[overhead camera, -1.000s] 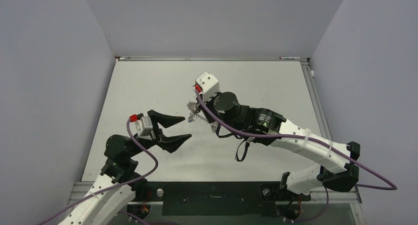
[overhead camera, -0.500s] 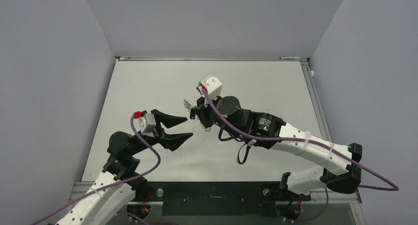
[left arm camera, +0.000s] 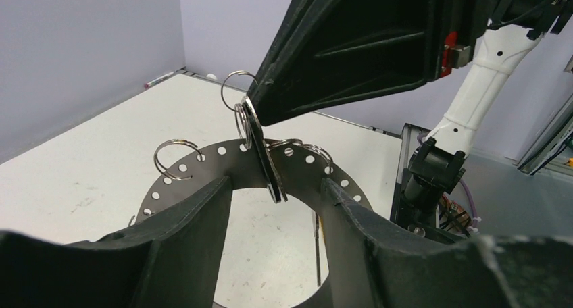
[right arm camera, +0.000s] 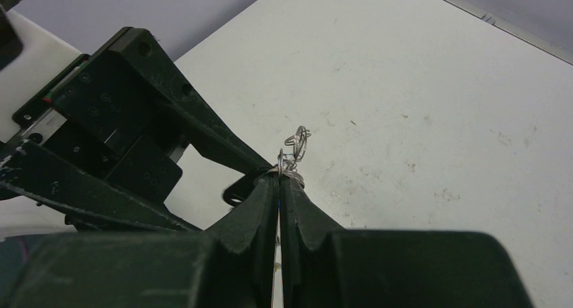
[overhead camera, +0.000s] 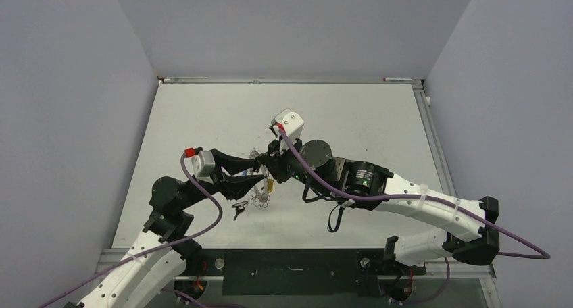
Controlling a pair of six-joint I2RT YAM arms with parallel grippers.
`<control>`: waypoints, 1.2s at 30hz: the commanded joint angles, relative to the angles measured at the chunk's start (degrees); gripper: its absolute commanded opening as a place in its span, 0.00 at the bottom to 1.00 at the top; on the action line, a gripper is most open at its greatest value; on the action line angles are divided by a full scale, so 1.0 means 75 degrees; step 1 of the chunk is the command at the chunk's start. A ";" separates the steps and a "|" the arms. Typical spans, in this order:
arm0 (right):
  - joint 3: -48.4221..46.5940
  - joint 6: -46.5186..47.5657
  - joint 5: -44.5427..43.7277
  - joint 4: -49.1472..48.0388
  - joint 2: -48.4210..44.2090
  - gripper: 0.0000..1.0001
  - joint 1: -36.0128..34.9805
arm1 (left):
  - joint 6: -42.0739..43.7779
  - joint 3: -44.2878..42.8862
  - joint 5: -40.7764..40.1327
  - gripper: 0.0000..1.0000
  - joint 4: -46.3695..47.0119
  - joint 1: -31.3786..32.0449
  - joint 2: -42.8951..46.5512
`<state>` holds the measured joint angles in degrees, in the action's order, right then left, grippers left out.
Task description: Put the keys on the keyring
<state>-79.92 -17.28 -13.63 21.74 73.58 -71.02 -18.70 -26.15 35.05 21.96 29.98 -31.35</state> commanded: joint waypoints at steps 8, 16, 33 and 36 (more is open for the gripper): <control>-0.0036 -0.0086 -0.0152 -0.0781 -0.0168 0.05 -0.0424 | -0.0058 -0.0345 0.0175 0.26 0.0473 -0.0081 -0.0009; 0.0171 0.0053 -0.0636 -0.0800 -0.0216 0.05 -0.0536 | 0.0950 -0.0686 -0.0345 0.00 -0.0837 -0.0091 0.0084; 0.1037 0.0574 -0.3425 -0.0253 -0.1999 0.66 -0.0189 | -0.0028 -0.1844 -0.2540 0.00 -0.2680 -0.0061 -0.1507; 0.1279 0.0607 -0.3880 -0.0437 -0.2408 0.67 -0.0172 | -0.0462 -0.2209 -0.3041 0.00 -0.2626 0.0013 -0.2054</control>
<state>-72.16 -13.87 -35.09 21.28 59.24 -72.73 -16.53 -36.62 18.68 0.54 29.56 -43.09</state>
